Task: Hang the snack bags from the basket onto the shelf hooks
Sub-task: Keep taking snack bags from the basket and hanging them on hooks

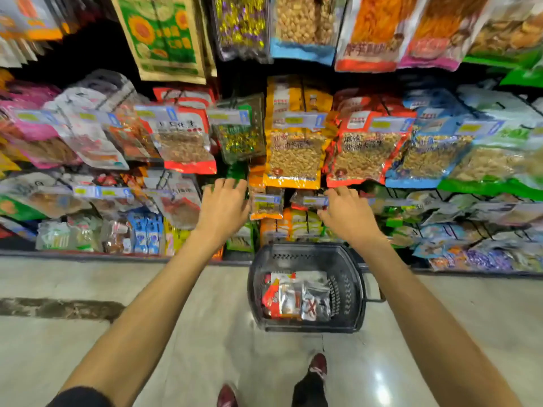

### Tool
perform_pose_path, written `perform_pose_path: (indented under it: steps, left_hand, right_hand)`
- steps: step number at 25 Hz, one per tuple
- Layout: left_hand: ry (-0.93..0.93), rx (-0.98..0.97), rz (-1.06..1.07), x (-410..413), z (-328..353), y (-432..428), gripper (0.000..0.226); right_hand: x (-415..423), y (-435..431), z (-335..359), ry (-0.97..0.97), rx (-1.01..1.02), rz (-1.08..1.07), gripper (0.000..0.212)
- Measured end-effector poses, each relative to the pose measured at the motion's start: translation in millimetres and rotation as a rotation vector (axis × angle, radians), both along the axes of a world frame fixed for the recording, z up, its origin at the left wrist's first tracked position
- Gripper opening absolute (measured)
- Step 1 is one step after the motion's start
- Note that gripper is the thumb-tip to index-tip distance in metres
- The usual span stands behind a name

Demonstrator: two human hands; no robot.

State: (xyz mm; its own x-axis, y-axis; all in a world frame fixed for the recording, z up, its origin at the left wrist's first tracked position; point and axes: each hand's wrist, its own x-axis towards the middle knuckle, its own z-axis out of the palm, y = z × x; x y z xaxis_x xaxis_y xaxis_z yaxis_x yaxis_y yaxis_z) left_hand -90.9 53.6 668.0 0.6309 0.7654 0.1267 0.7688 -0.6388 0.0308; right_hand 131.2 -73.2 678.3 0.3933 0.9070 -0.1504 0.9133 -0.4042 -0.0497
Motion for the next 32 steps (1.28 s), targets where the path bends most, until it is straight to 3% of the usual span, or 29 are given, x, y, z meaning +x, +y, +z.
perform_pose_path:
  steps: [4,9,14,19,23,32]
  left_hand:
    - [0.125,-0.182,0.088,32,-75,-41,0.043]
    - [0.234,-0.386,0.113,63,-162,-69,0.045]
    - [0.328,-0.540,0.084,83,-251,-70,0.052]
    - [0.419,-0.676,0.073,88,-353,-72,0.040]
    - [0.473,-0.765,0.027,88,-452,-78,0.044]
    - [0.361,-0.968,0.133,116,-673,-57,0.044]
  right_hand:
    - [30,-19,-62,0.089,-0.061,0.051,0.040]
    - [64,-47,-151,0.175,-0.263,0.073,0.043]
    - [81,-58,-247,0.250,-0.442,-0.037,0.045]
    - [75,-61,-357,0.342,-0.644,-0.033,0.053]
    - [74,-68,-450,0.421,-0.667,-0.103,0.036]
    - [92,-44,-661,0.483,-0.699,-0.271,0.052]
